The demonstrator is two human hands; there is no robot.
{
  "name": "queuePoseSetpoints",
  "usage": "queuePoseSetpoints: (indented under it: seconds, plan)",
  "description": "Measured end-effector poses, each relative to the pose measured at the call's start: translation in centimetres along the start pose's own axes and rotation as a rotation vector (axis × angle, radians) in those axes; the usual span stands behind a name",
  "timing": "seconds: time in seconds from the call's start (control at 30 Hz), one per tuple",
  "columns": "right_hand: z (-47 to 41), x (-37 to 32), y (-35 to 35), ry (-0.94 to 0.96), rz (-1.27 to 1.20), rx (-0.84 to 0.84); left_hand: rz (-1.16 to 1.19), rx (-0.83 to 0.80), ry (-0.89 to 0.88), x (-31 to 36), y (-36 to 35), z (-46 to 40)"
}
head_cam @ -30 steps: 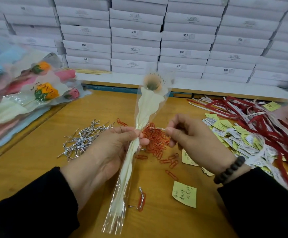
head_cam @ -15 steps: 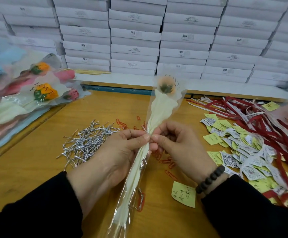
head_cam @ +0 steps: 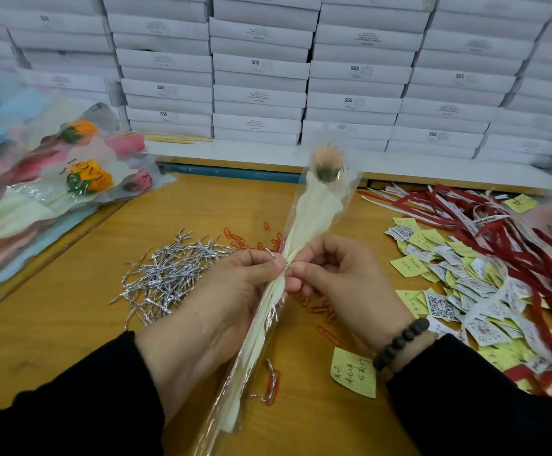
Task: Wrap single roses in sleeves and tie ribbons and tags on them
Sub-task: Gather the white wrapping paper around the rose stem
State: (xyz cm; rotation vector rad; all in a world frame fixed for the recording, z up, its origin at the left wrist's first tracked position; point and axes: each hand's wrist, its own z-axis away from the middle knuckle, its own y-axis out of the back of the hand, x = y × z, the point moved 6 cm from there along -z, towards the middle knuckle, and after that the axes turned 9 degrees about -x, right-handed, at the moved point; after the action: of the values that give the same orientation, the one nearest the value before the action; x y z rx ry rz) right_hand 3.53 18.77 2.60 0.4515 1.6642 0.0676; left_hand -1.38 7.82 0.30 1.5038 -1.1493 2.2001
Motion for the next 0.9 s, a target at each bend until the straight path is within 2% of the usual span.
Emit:
queuePoseSetpoints:
  seconds: [0.17, 0.27, 0.4, 0.53, 0.7, 0.9]
  plan:
    - [-0.1, 2.0, -0.4, -0.219, -0.281, -0.008, 0.003, 0.015, -0.013, 0.0, 0.0, 0.0]
    - [-0.1, 1.9, -0.8, -0.211, -0.398, -0.06, -0.022, 0.013, -0.003, -0.1, 0.0, -0.1]
    - [0.0, 0.7, -0.4, -0.083, -0.182, -0.081, -0.031, -0.008, 0.017, -0.1, -0.1, -0.1]
    - [0.2, 0.3, -0.4, -0.034, -0.043, -0.053, -0.001, 0.02, 0.005, -0.3, -0.1, -0.1]
    - [0.2, 0.0, -0.3, 0.038, -0.027, -0.023, 0.045, 0.06, -0.063, 0.2, 0.2, 0.0]
    - [0.3, 0.0, -0.6, 0.026, -0.051, -0.036, -0.009, 0.04, -0.057, 0.2, -0.1, 0.0]
